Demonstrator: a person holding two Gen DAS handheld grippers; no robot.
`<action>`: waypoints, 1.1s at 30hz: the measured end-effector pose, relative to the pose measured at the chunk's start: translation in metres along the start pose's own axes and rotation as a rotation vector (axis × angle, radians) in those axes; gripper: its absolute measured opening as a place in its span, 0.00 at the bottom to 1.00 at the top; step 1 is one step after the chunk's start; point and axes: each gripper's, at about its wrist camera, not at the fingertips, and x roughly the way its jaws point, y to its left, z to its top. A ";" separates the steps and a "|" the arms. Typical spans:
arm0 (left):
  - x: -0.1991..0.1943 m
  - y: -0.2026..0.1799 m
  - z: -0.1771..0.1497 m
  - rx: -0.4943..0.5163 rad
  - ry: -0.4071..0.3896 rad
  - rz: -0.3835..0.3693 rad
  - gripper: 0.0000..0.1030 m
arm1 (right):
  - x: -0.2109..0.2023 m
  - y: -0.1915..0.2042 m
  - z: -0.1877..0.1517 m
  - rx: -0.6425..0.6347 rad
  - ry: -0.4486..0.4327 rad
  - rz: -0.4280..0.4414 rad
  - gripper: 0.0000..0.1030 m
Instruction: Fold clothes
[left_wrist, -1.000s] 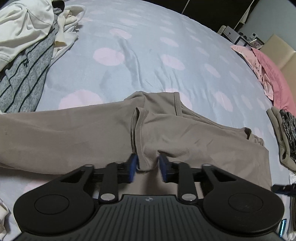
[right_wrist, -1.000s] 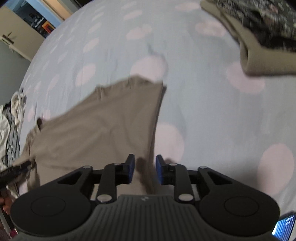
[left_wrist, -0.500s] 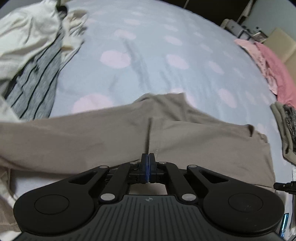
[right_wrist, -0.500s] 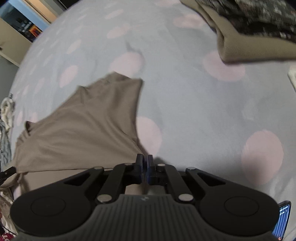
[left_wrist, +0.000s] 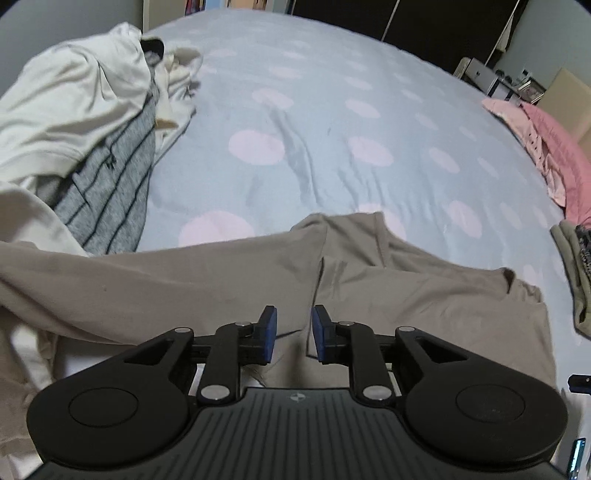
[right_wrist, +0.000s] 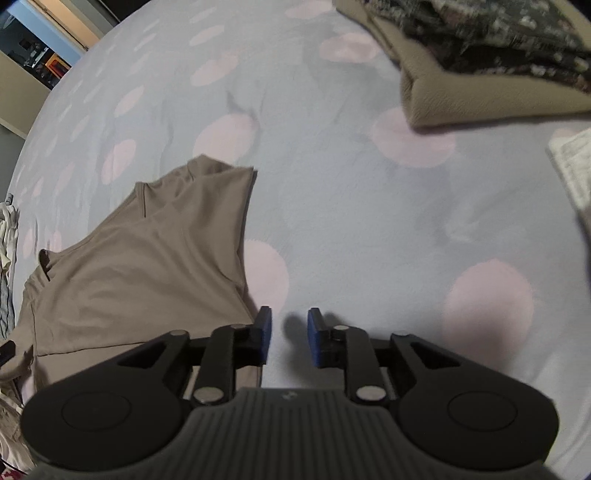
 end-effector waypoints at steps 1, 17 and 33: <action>-0.006 -0.002 0.000 0.005 -0.006 -0.005 0.18 | -0.007 0.000 0.000 -0.020 -0.001 -0.002 0.29; -0.097 0.013 -0.029 0.115 -0.140 0.089 0.52 | -0.093 0.000 -0.037 -0.300 -0.192 0.048 0.65; -0.120 0.081 -0.063 0.063 -0.166 0.262 0.54 | -0.075 0.023 -0.072 -0.341 -0.101 -0.036 0.65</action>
